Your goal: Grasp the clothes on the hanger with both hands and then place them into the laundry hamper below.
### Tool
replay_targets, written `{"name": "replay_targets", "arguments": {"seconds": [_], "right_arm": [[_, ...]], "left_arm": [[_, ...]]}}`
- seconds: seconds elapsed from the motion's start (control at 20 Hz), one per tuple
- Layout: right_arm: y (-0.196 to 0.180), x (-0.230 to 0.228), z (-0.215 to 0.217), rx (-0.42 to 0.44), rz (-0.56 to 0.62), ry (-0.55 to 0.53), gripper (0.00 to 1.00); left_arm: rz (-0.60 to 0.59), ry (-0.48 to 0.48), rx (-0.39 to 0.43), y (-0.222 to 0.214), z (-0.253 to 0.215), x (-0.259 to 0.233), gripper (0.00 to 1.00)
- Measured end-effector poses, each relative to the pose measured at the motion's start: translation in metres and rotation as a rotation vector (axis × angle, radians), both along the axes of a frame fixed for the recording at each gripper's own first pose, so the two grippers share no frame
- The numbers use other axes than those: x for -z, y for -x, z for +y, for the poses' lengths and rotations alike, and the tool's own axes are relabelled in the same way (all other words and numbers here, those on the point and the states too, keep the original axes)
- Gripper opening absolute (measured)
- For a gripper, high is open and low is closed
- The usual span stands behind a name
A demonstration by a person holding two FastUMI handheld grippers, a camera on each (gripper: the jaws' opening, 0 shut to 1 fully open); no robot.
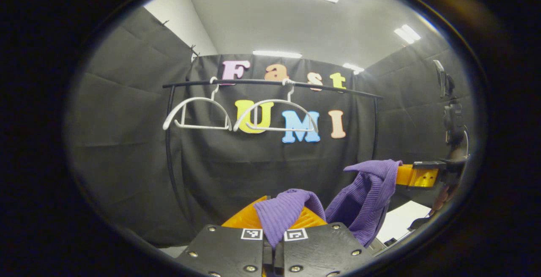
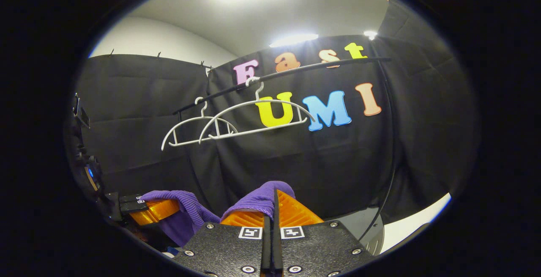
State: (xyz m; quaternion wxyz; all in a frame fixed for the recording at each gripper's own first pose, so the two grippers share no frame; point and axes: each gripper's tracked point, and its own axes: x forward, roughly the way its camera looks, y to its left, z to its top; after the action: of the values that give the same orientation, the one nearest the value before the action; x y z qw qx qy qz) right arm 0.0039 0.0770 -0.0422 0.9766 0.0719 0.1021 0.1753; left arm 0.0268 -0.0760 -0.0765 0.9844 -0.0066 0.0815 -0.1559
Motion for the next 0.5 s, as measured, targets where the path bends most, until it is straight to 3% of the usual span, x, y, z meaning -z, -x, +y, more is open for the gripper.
{"name": "replay_targets", "arguments": {"seconds": [0.5], "right_arm": [[0.009, 0.129, -0.02, 0.02, 0.236, 0.068, 0.02]], "left_arm": [[0.162, -0.095, -0.027, 0.007, -0.02, 0.104, 0.0]]}}
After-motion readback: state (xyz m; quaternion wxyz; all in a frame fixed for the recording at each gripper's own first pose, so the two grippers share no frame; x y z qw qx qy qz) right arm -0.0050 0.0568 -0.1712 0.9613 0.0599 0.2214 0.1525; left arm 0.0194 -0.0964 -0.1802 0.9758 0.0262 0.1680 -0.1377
